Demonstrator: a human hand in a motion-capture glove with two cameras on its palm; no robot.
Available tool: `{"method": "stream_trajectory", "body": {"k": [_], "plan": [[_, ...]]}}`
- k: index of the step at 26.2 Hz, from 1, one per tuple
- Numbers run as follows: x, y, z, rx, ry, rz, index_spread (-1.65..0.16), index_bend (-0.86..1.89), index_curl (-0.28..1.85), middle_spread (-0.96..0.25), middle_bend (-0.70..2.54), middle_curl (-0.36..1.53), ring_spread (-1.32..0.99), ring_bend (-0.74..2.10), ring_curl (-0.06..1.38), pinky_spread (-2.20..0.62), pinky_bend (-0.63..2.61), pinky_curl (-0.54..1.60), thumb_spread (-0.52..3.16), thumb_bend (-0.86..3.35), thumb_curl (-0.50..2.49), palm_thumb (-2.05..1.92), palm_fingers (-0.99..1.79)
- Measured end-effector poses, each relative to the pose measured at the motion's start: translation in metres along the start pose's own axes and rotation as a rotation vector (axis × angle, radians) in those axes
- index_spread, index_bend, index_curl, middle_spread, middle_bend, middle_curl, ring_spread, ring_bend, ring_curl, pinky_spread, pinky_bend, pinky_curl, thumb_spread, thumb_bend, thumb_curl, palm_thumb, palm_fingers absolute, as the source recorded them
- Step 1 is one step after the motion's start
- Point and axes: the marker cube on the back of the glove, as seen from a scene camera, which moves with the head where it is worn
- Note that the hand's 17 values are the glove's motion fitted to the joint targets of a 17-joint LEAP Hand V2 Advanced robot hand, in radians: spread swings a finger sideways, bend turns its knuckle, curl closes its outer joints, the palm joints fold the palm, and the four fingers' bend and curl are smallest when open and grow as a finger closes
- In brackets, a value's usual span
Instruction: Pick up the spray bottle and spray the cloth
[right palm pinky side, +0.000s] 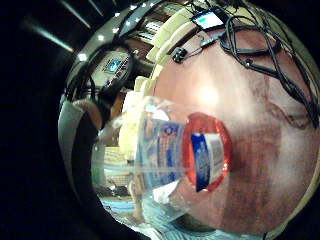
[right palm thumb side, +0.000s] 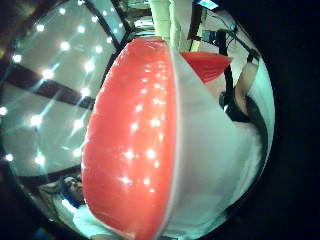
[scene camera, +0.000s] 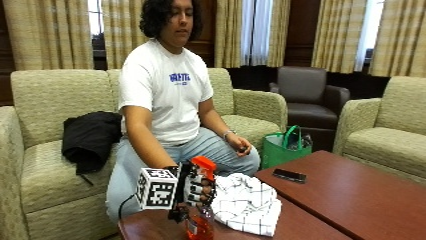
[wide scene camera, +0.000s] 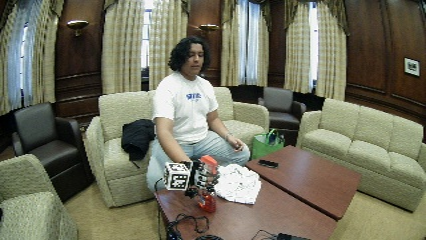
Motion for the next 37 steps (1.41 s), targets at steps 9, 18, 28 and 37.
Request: {"method": "stream_trajectory", "body": {"k": [9,18,28,37], "plan": [[-0.015,0.007,-0.009,-0.121,-0.007,-0.044,-0.26,0.33,0.4,-0.16,0.59,0.52,-0.19,0.67,0.45,-0.22,0.43,0.4,0.64,-0.01,0.53,0.9,1.46],[-0.103,0.04,-0.01,-0.563,0.161,-0.069,-0.24,0.38,0.46,-0.16,0.64,0.55,-0.18,0.7,0.47,-0.26,0.46,0.41,0.58,-0.02,0.6,0.92,1.41],[-0.172,0.058,0.027,-0.938,0.513,0.032,-0.23,0.39,0.51,-0.16,0.66,0.55,-0.18,0.7,0.47,-0.27,0.47,0.41,0.53,-0.02,0.66,0.92,1.38],[-0.179,0.063,0.076,-1.198,0.808,0.217,-0.23,0.39,0.53,-0.16,0.66,0.55,-0.18,0.69,0.47,-0.28,0.46,0.41,0.48,-0.03,0.71,0.91,1.37]]}}
